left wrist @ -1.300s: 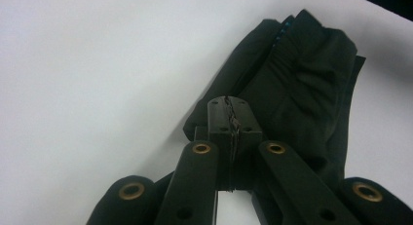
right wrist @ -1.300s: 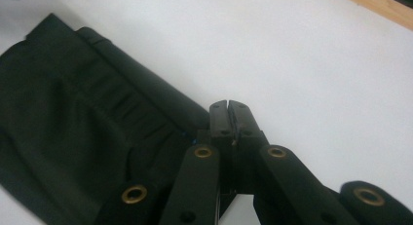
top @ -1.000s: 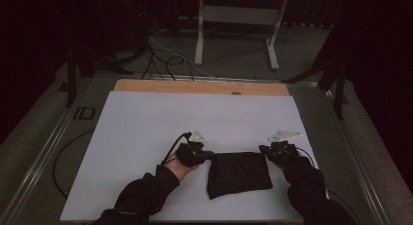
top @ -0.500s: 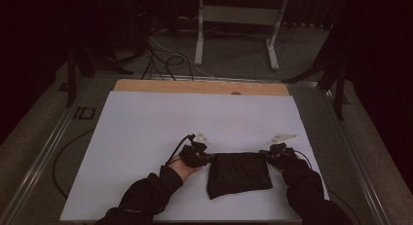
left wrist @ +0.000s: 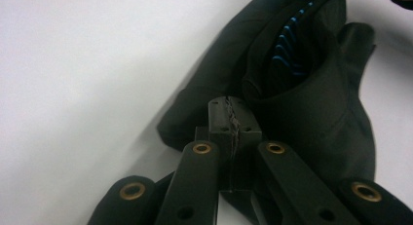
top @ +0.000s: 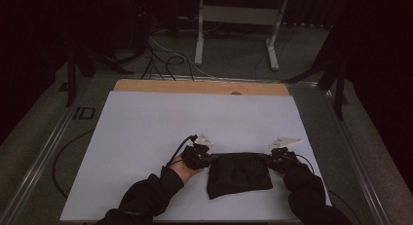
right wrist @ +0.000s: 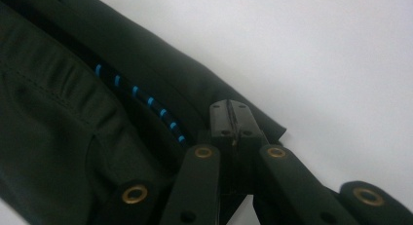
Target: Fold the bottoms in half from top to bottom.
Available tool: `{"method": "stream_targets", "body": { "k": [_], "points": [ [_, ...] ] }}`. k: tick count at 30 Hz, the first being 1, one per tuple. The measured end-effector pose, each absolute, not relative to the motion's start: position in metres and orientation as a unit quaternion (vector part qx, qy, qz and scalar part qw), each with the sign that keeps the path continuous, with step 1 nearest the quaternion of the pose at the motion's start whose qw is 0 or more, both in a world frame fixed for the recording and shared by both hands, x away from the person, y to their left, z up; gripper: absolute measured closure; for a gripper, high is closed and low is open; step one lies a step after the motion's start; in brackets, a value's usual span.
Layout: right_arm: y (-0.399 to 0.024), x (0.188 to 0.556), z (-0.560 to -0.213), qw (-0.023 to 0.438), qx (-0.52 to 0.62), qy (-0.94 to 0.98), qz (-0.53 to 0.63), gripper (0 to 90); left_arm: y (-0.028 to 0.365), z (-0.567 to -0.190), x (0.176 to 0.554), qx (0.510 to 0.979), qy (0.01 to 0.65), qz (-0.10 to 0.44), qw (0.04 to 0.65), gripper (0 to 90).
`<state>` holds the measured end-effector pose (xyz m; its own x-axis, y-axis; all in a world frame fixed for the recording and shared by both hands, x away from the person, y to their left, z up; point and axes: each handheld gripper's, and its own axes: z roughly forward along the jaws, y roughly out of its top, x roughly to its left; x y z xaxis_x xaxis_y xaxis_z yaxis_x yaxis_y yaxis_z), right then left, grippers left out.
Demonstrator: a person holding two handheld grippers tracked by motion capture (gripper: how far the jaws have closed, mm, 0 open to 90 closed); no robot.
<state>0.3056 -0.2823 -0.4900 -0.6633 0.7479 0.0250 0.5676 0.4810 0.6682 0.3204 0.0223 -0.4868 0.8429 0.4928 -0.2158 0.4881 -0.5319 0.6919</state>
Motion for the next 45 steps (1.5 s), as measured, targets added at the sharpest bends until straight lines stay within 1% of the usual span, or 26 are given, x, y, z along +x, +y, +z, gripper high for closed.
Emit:
{"method": "stream_targets", "body": {
  "k": [4,13,16,21,23,24,27,32,34,36,37,39,41,42,43,44,45],
  "points": [
    [-0.283,0.300,-0.488,0.134,0.387,0.847,0.338,90.0,0.021,-0.485,0.315,0.875,0.274,-0.003,0.399,90.0],
    [-0.279,0.274,-0.483,0.119,0.376,0.847,0.357,90.0,0.020,-0.483,0.293,0.883,0.242,-0.020,0.402,90.0],
    [-0.277,0.255,-0.480,0.113,0.371,0.845,0.368,90.0,0.019,-0.482,0.279,0.886,0.227,-0.028,0.403,89.9],
    [-0.275,0.229,-0.481,0.088,0.363,0.852,0.366,90.0,0.020,-0.482,0.262,0.891,0.203,-0.041,0.405,89.9],
    [-0.274,0.224,-0.482,0.088,0.360,0.854,0.365,90.0,0.020,-0.482,0.258,0.892,0.198,-0.041,0.404,89.9],
    [-0.273,0.215,-0.483,0.084,0.355,0.859,0.358,90.0,0.020,-0.483,0.253,0.894,0.190,-0.046,0.404,89.9],
    [-0.273,0.211,-0.482,0.083,0.353,0.859,0.361,90.0,0.021,-0.482,0.248,0.894,0.184,-0.046,0.405,89.8],
    [-0.275,0.210,-0.479,0.095,0.362,0.848,0.375,89.9,0.022,-0.480,0.244,0.892,0.179,-0.044,0.414,89.7],
    [-0.275,0.214,-0.479,0.105,0.365,0.840,0.387,84.4,0.022,-0.477,0.245,0.888,0.179,-0.037,0.421,89.5],
    [-0.275,0.217,-0.478,0.115,0.362,0.839,0.391,75.2,0.022,-0.476,0.247,0.888,0.180,-0.034,0.422,87.5],
    [-0.275,0.218,-0.478,0.115,0.363,0.837,0.394,74.1,0.022,-0.476,0.247,0.886,0.182,-0.032,0.425,87.2],
    [-0.274,0.220,-0.478,0.119,0.358,0.837,0.396,64.7,0.022,-0.475,0.250,0.885,0.186,-0.030,0.427,84.3],
    [-0.273,0.222,-0.477,0.123,0.361,0.833,0.402,57.9,0.023,-0.475,0.253,0.883,0.190,-0.029,0.429,81.0],
    [-0.274,0.224,-0.477,0.124,0.363,0.829,0.406,53.2,0.023,-0.475,0.253,0.883,0.190,-0.029,0.429,80.6],
    [-0.274,0.225,-0.477,0.124,0.365,0.826,0.410,47.8,0.023,-0.475,0.255,0.882,0.189,-0.025,0.431,77.8],
    [-0.274,0.225,-0.477,0.124,0.365,0.826,0.410,47.8,0.023,-0.475,0.255,0.882,0.189,-0.025,0.431,74.9],
    [-0.274,0.227,-0.476,0.125,0.370,0.823,0.412,46.4,0.024,-0.475,0.255,0.881,0.193,-0.022,0.431,74.9]
  ]
}}
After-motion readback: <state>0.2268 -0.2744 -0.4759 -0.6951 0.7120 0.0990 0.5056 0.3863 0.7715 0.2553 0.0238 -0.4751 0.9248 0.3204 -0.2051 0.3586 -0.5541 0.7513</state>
